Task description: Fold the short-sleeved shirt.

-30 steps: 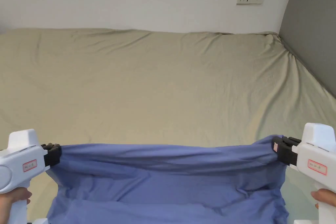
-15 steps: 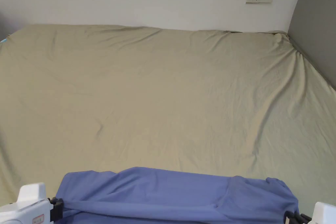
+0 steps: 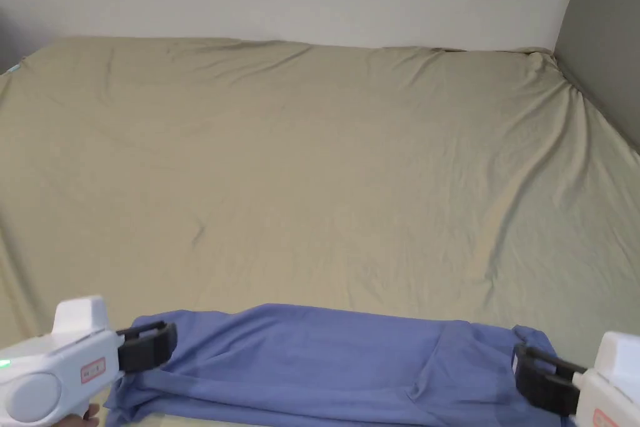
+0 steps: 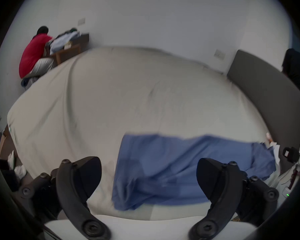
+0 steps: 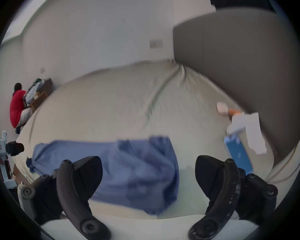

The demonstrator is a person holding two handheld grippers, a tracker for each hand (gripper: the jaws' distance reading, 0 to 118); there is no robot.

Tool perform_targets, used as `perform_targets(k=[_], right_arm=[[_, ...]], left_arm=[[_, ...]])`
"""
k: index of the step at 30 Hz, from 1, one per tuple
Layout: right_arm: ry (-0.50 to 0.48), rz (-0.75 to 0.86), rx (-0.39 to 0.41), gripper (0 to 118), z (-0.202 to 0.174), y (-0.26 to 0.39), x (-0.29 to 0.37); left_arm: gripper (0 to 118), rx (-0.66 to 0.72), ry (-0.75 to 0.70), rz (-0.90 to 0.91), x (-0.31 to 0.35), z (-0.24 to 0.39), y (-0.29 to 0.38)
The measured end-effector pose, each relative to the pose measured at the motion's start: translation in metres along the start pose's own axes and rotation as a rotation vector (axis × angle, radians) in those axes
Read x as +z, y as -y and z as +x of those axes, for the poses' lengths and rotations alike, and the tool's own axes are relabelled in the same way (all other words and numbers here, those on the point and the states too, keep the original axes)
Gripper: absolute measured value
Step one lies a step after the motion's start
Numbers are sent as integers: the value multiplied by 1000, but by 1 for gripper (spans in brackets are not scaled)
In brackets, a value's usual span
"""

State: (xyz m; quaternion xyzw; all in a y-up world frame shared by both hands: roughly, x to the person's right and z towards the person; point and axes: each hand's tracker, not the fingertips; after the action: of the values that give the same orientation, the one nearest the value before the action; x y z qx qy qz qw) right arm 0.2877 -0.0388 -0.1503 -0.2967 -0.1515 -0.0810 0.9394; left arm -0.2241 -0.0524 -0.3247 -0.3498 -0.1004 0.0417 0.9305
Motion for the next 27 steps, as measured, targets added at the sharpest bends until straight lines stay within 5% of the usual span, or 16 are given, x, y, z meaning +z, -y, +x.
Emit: perform_targets(k=[13,16,18,19,27], right_arm=[[38,438,129,107,-78,-81,57],[52,476,177,68,-90,-82,62],[72,491,197,9,-93,-81,59],[71,492,200,3,-94,-81,59],[119,515,192,2,-103,-78,55]], left_arm=[[107,-245,-29,593,70,101,-69],[76,-247,-22,640,67,110,-64],[10,-225,-20,665,66,114,-59],[1,-215,-23,672,65,115,-59],[0,-208,-3,639,59,111,-58]])
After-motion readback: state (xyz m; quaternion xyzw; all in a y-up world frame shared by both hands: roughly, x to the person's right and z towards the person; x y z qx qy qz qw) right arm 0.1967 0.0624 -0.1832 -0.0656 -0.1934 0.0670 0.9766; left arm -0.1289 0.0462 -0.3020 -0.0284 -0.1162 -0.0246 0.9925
